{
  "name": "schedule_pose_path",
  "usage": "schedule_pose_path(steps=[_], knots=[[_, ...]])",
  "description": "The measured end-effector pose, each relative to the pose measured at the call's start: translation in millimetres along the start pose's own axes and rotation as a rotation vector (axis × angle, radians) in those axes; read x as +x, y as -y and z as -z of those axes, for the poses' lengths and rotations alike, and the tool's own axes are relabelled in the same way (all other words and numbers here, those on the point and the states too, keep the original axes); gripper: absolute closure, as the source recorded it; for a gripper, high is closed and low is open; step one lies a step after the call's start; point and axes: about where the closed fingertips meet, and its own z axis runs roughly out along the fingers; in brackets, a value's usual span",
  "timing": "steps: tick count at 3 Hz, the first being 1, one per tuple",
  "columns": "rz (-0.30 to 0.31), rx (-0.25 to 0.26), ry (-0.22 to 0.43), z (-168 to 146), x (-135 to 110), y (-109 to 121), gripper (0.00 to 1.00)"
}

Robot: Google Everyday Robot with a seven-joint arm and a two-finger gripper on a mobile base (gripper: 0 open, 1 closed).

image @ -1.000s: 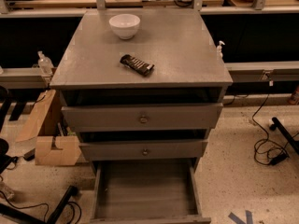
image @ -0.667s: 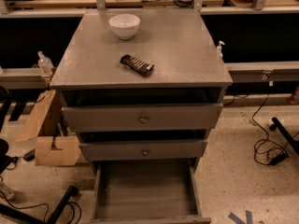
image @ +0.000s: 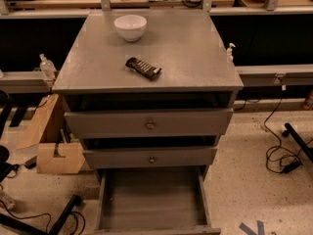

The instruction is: Close bottom drawer

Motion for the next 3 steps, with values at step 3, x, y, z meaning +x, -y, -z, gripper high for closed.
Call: schedule_pose_path(steps=[3], knots=[[0.034,-0.007,0.047,-36,-20,50,1.00]])
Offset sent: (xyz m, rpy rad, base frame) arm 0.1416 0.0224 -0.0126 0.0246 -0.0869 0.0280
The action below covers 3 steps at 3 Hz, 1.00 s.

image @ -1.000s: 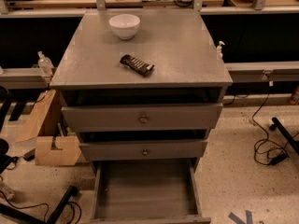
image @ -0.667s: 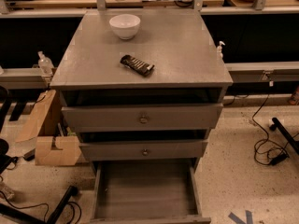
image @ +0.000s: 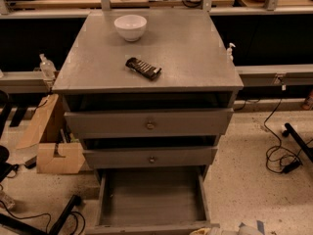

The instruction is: Close bottom drawer

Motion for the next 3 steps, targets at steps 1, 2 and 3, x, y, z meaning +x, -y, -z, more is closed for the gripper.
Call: schedule_pose_path(steps=[1,2,3], knots=[[-0.003,0.017,-0.005,-4,-2,23,1.00],[-0.004,0.018,-0.005,-4,-1,23,1.00],[-0.011,0.028,-0.008,-11,-5,45,1.00]])
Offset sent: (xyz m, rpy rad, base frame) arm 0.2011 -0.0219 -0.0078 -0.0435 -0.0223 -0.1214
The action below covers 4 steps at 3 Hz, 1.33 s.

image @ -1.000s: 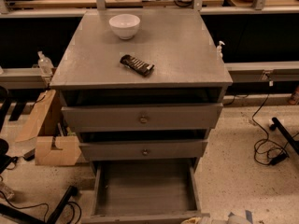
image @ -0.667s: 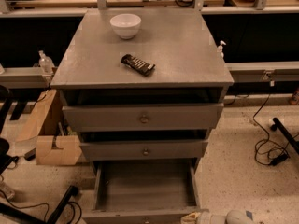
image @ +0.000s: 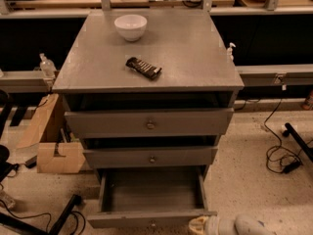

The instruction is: Close bottom drawer

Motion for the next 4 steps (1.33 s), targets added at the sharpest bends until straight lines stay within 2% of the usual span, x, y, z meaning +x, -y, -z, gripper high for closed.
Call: schedule_pose_path(steps=[1,2,3,4], knots=[[0.000,0.000,0.000,0,0,-1,1.00],[-0.014,0.011,-0.002,-13,-6,29,1.00],[-0.018,0.013,-0.003,-14,-6,34,1.00],[-0.034,0.024,-0.008,-27,-13,64,1.00]])
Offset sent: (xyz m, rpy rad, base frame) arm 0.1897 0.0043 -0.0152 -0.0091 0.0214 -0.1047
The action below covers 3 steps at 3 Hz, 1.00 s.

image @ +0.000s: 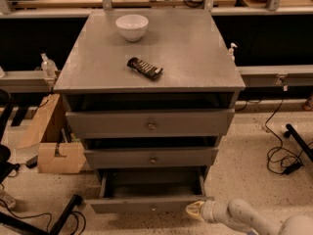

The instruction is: Close bottom drawer

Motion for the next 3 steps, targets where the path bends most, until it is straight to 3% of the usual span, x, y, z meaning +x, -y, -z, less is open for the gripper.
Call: schedule_pose_path(steps=[1,2,3], knots=[[0.000,0.000,0.000,1,1,-2,1.00],[-0.020,0.008,0.000,-13,-9,28,1.00],[-0.023,-0.007,0.002,-18,-9,23,1.00]])
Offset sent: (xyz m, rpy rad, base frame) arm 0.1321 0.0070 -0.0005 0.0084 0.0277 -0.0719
